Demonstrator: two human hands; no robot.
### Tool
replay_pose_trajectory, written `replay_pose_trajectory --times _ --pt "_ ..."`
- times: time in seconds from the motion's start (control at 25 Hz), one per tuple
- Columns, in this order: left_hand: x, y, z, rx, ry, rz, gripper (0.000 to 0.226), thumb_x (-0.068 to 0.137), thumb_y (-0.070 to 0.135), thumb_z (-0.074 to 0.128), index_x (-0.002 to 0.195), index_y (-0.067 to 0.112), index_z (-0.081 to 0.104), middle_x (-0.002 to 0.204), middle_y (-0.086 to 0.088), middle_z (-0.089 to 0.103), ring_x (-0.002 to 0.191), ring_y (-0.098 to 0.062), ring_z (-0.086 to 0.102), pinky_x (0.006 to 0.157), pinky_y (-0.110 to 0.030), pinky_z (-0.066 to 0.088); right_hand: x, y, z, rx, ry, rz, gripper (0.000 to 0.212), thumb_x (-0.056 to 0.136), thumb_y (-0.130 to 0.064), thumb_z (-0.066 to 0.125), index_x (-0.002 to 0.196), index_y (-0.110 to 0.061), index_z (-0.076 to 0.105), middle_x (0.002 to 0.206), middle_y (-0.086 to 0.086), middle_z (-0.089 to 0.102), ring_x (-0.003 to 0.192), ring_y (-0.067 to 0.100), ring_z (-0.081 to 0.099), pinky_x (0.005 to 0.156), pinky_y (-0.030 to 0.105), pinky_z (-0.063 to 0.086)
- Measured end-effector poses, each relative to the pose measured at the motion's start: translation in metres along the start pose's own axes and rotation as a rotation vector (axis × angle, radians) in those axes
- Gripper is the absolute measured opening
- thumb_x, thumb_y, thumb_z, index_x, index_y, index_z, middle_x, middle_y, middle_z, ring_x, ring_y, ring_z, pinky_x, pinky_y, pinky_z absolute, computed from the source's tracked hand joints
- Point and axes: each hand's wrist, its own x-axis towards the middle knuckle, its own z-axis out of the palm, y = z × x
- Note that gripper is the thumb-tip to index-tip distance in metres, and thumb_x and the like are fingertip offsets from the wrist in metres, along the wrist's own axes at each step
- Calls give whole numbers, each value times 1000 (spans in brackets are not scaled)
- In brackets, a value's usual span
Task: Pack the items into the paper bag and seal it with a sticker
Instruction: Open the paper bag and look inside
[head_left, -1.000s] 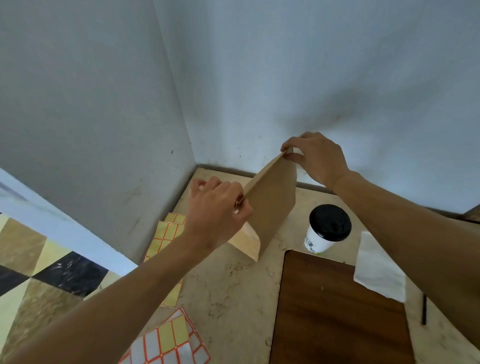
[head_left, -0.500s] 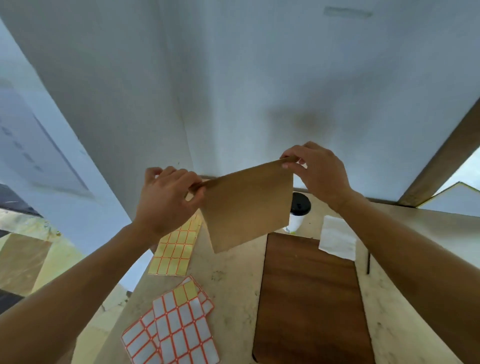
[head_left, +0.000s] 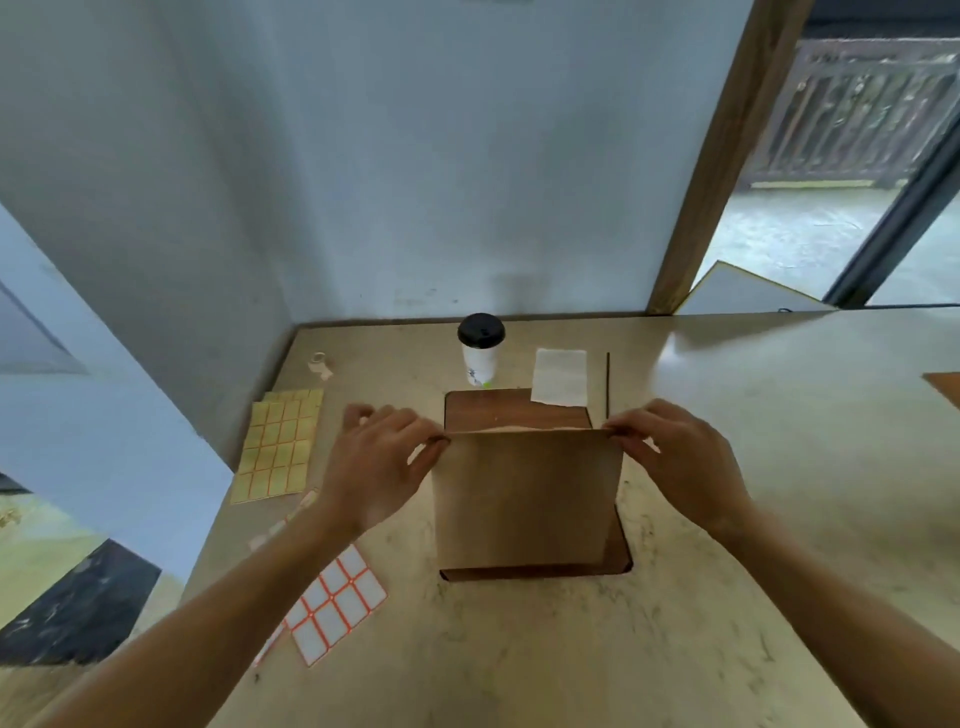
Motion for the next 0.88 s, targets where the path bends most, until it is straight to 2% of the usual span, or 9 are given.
replay_pose_trajectory --times 0.2,0.6,0.72,0.8,0.88 --pt "-30 20 27 3 -17 91 26 97 42 45 92 28 66 82 8 69 71 -17 63 76 -39 38 -41 11 10 -1 -26 64 16 88 -30 64 101 -38 69 95 -14 65 78 8 63 63 31 56" --pt "-50 17 41 -20 -82 79 44 101 47 31 97 25 69 89 5 71 75 -17 64 75 -36 39 -63 9 24 40 -80 57 21 87 -25 68 104 -37 69 92 -14 64 75 9 63 56 26 52" --pt "-51 16 42 -47 -85 79 46 100 51 30 99 25 68 92 6 70 77 -15 64 74 -35 40 -62 11 24 73 -103 52 20 88 -29 66 106 -38 68 92 -17 62 75 5 61 58 23 53" --pt "-49 15 43 -106 -91 75 40 98 54 37 102 27 66 96 8 68 81 -13 63 72 -35 43 -63 13 23 87 -140 52 22 87 -34 67 108 -39 66 92 -17 60 76 6 61 59 21 52" --pt "-46 16 43 -204 -100 48 36 93 59 45 107 30 63 103 10 65 90 -10 60 75 -34 46 -60 12 21 55 -192 76 33 84 -50 63 114 -40 63 97 -14 57 84 8 57 62 21 51"
